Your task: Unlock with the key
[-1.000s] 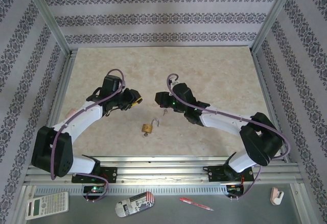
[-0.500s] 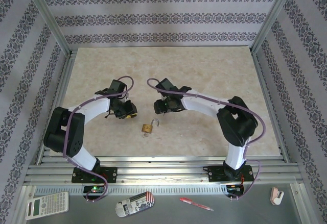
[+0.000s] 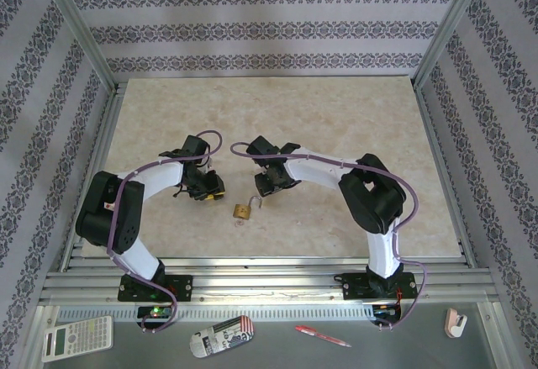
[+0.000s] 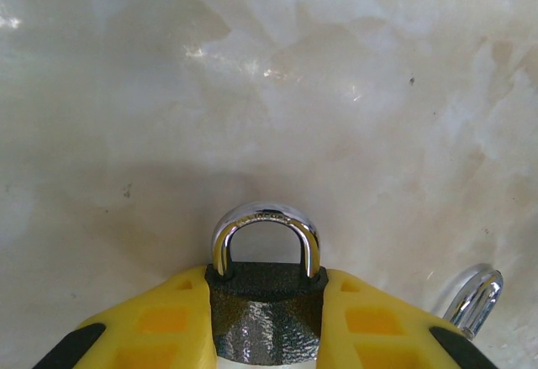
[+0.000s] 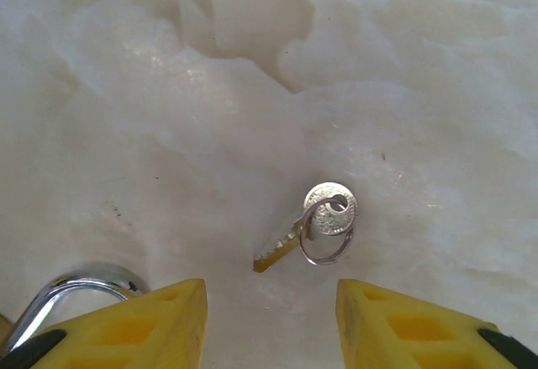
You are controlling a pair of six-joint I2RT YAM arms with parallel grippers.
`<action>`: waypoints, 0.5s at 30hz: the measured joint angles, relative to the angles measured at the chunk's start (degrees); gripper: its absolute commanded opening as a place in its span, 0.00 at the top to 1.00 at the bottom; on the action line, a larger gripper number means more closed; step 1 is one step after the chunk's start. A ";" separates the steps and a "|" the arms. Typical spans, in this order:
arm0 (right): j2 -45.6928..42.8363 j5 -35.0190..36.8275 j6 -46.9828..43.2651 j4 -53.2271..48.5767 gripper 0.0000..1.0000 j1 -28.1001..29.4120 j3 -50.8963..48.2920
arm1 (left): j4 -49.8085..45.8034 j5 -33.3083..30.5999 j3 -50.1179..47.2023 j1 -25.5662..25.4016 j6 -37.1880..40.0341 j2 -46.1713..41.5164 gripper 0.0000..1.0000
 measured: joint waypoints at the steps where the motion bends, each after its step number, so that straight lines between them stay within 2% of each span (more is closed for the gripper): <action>1: 0.22 0.22 -0.17 -0.09 0.59 0.00 0.28 | 0.00 0.00 0.00 0.00 0.00 0.00 0.95; 6: 1.42 0.74 -0.83 0.22 0.62 -1.07 1.14 | 0.00 0.00 0.00 0.00 0.00 0.00 0.86; 13: 3.89 0.70 -1.09 0.55 0.66 -2.62 2.38 | 0.04 -0.42 -0.17 0.00 -0.09 0.00 0.56; 15: 3.96 0.72 -1.11 0.52 0.69 -2.75 2.49 | 0.37 -0.33 -0.33 0.00 -0.11 0.00 0.52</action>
